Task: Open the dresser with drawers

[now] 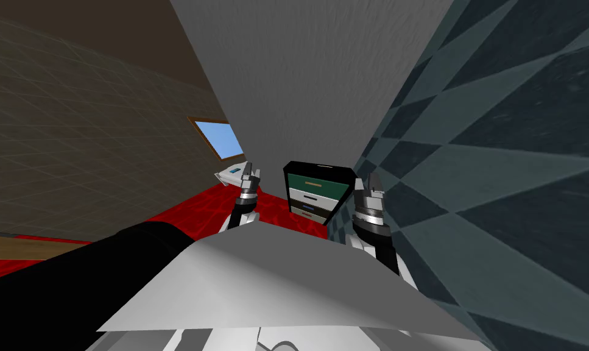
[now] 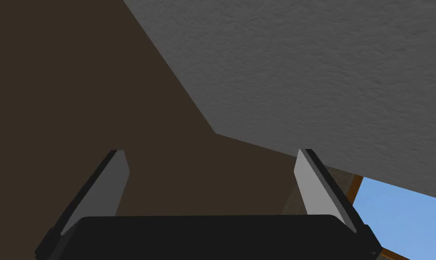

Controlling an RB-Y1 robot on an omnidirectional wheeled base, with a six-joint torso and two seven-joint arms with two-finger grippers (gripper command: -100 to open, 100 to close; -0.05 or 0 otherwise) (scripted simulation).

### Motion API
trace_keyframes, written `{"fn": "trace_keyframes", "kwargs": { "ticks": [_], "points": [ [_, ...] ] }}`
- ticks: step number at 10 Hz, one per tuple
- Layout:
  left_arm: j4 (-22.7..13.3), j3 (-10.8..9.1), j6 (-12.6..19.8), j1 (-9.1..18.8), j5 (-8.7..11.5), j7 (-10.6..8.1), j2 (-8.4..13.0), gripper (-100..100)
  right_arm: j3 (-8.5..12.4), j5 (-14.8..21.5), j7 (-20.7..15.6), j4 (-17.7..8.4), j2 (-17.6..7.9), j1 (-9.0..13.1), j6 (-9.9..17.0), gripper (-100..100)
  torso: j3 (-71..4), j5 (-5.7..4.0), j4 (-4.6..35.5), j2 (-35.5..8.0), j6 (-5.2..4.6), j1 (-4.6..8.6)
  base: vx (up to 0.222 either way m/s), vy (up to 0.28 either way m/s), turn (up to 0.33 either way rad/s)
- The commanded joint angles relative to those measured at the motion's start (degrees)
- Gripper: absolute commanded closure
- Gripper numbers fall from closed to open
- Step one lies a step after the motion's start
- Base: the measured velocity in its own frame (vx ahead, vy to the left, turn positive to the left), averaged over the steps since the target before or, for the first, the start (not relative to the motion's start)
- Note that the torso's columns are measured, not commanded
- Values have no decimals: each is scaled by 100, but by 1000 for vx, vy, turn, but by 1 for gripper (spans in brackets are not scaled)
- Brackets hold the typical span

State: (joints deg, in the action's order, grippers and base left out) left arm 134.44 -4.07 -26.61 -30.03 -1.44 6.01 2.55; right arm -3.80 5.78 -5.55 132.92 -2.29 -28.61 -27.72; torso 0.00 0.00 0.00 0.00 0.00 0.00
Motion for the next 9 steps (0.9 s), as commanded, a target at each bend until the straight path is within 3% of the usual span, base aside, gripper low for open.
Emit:
{"fn": "trace_keyframes", "kwargs": {
  "ticks": [1,9],
  "points": [
    [0,0,0,0,0,0,0,0,0,0,0,0,0,0,0,0,-467,0,235,-232,0,0,0,0,0],
    [2,0,-1,0,0,0,0,0,0,0,0,2,0,0,-1,0,-7073,0,3537,-3539,0,0,0,0,0]
  ]
}}
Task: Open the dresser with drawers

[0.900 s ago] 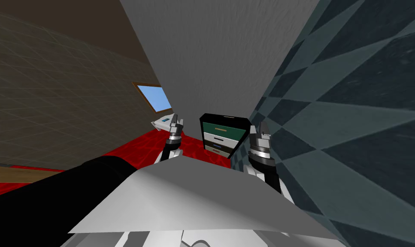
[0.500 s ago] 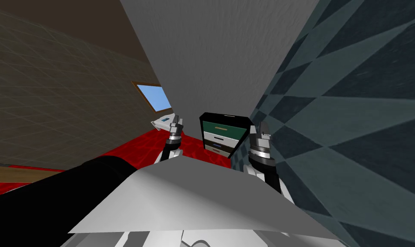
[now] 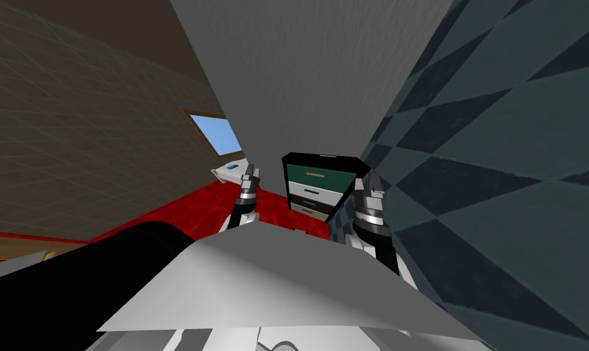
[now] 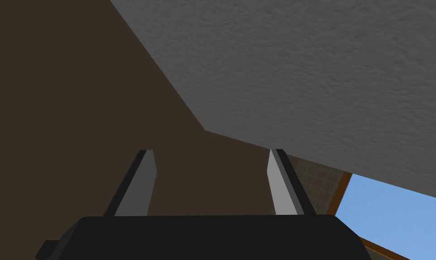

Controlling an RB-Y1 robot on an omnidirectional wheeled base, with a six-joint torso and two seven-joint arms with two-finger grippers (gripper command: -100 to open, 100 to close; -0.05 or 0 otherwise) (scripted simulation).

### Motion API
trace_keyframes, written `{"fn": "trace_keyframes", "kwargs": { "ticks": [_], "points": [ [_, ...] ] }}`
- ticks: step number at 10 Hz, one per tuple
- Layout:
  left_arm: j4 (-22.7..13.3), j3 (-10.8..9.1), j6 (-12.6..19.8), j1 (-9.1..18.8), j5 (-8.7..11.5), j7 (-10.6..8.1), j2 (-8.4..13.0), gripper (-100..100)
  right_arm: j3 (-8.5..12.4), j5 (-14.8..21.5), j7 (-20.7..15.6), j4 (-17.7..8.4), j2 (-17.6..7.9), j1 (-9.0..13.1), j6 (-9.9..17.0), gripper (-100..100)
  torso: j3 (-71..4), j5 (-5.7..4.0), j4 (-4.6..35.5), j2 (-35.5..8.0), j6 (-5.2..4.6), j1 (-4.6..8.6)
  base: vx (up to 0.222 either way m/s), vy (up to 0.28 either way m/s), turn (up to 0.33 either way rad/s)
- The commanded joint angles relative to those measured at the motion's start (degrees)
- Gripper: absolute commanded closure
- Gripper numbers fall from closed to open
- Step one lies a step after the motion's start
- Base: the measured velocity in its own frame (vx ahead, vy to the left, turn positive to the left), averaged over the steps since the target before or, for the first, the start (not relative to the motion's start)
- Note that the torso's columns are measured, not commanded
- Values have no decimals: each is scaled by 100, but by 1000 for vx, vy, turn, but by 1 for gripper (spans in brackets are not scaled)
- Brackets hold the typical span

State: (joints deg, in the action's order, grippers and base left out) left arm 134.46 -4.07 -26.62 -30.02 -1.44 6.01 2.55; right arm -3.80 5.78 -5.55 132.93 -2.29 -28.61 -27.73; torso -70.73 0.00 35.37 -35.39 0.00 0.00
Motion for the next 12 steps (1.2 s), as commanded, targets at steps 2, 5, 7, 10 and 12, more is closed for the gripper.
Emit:
{"fn": "trace_keyframes", "kwargs": {
  "ticks": [2,5,7,10,12],
  "points": [
    [-2,0,0,-1,0,0,-1,0,63,149,-158,-68,-289,19,61,-100,-1243,2,611,-612,0,-8,24,41,-10],
    [-2,1,0,-1,0,0,-2,0,213,509,-540,-200,-591,58,202,-100,-1387,5,688,-683,0,-16,42,108,-16],
    [-2,1,0,-1,0,0,-1,0,311,747,-791,-277,-716,82,293,-100,-1384,-1,691,-690,0,2,46,102,-17],
    [-2,1,0,-1,0,0,-1,0,480,1155,-1223,-403,-865,121,447,-100,-1386,2,690,-686,0,-6,57,119,-20],
    [-2,1,0,-1,0,0,-1,0,605,1456,-1542,-494,-948,150,560,-100,-1385,0,691,-688,0,0,60,131,-17]
  ]
}}
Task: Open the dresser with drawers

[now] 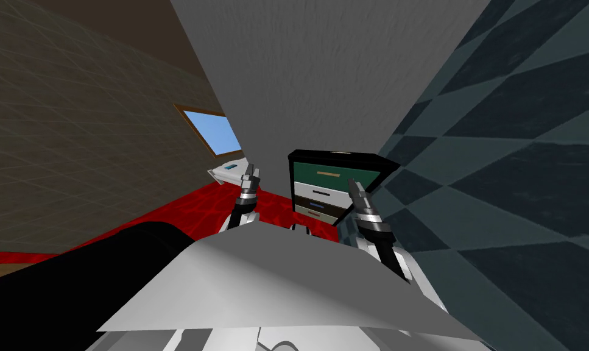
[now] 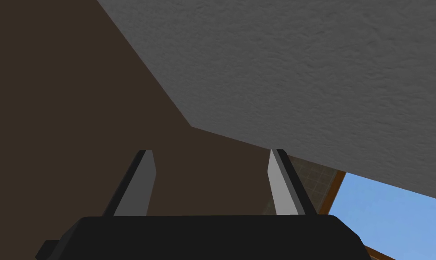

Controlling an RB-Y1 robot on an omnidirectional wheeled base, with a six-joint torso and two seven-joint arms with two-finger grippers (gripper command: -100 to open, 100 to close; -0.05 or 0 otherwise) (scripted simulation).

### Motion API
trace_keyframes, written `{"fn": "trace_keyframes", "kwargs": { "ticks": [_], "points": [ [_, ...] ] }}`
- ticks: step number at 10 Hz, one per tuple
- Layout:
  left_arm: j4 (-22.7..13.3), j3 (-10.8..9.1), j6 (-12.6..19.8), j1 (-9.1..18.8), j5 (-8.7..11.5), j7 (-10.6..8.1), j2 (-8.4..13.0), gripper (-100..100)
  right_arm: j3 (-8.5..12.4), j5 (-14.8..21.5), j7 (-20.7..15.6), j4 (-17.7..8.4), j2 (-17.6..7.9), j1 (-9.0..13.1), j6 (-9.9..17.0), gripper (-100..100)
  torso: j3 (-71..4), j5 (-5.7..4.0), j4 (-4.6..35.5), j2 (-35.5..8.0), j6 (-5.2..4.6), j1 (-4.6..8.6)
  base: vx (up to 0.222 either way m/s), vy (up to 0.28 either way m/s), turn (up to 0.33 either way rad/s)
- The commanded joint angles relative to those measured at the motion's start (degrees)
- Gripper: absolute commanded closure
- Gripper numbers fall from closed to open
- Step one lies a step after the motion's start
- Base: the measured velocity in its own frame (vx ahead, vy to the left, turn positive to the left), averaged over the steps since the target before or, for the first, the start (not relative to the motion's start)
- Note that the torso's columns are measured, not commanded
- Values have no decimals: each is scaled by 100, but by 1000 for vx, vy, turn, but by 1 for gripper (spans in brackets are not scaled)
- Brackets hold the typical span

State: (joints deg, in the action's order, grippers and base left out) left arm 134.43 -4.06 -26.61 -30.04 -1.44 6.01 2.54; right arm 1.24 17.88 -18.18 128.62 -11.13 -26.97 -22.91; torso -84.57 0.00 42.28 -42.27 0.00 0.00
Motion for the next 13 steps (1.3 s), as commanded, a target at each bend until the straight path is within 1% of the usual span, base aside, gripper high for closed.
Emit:
{"fn": "trace_keyframes", "kwargs": {
  "ticks": [1,5,6,8,9,10,12,13],
  "points": [
    [0,0,0,0,0,0,0,0,166,404,-439,-111,-105,1,138,-100,0,1,0,-1,-1,-6,69,152,-28],
    [0,0,0,0,0,0,0,0,444,1070,-1106,-337,-296,70,395,-100,2,0,1,-3,0,-2,60,160,-23],
    [0,0,0,0,0,0,0,0,444,1072,-1152,-337,-296,70,395,-100,0,0,0,-1,0,-1,40,98,-9],
    [0,-1,0,0,0,0,1,0,590,1421,-1504,-478,-416,110,534,-100,4,-7,1,-6,-1,22,49,96,-17],
    [0,0,0,0,0,0,0,0,664,1597,-1665,-556,-484,132,606,-100,-1,0,-1,2,0,-4,61,176,-27],
    [0,0,0,0,0,0,0,0,664,1597,-1709,-556,-484,132,606,-100,-3,7,-1,3,0,-24,42,117,-14],
    [0,0,0,0,0,0,0,0,813,1950,-2059,-725,-629,179,752,-100,3,-5,2,-6,0,15,52,94,-17],
    [0,0,0,0,0,0,0,0,887,2125,-2216,-814,-706,204,826,-100,-2,-3,-1,5,0,7,72,144,-25]
  ]
}}
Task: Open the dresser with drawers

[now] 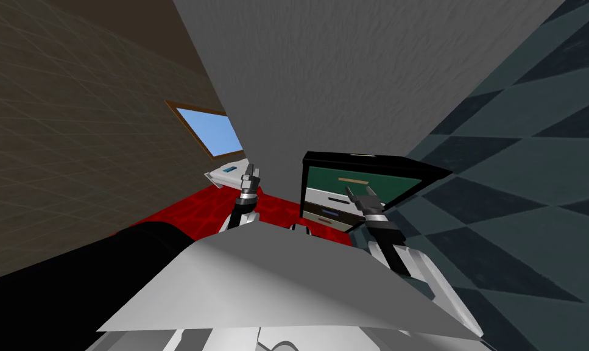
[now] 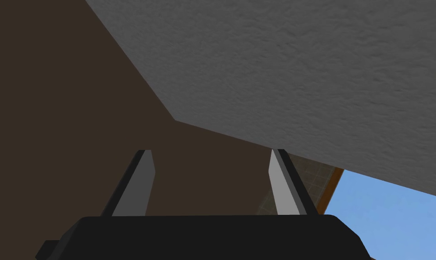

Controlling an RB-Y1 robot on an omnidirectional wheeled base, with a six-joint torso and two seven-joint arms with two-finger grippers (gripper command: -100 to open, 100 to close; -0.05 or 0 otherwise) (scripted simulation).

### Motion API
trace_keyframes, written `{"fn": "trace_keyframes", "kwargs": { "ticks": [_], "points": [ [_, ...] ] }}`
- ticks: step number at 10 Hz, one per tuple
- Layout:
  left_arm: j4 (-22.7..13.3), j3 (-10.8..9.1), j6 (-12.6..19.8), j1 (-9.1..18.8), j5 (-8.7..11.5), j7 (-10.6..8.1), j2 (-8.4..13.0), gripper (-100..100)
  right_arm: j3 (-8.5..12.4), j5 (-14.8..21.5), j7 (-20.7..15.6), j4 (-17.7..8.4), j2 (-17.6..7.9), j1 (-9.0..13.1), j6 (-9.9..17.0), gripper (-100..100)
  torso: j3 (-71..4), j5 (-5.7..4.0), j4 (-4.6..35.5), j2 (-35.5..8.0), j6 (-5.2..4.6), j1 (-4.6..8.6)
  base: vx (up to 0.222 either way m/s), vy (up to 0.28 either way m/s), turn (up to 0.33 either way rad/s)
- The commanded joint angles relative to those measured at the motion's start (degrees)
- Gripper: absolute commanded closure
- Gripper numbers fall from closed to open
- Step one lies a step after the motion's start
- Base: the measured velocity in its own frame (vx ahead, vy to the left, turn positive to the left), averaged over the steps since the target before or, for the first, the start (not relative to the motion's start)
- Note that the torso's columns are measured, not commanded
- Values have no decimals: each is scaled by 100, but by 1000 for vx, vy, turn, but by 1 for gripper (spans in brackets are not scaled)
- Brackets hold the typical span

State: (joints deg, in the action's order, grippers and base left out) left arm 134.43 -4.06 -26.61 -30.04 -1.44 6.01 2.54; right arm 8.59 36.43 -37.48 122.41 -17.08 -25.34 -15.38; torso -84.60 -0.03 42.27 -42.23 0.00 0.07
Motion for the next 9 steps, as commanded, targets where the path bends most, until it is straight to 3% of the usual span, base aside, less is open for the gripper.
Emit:
{"fn": "trace_keyframes", "kwargs": {
  "ticks": [1,9],
  "points": [
    [0,0,0,0,0,0,0,0,152,270,-338,-194,-110,41,74,-100,-1,5,-1,0,0,-18,35,112,-13],
    [0,1,0,0,0,0,0,0,688,1531,-1675,-879,-740,226,617,-100,7,3,3,-14,0,-7,50,142,-21]
  ]
}}
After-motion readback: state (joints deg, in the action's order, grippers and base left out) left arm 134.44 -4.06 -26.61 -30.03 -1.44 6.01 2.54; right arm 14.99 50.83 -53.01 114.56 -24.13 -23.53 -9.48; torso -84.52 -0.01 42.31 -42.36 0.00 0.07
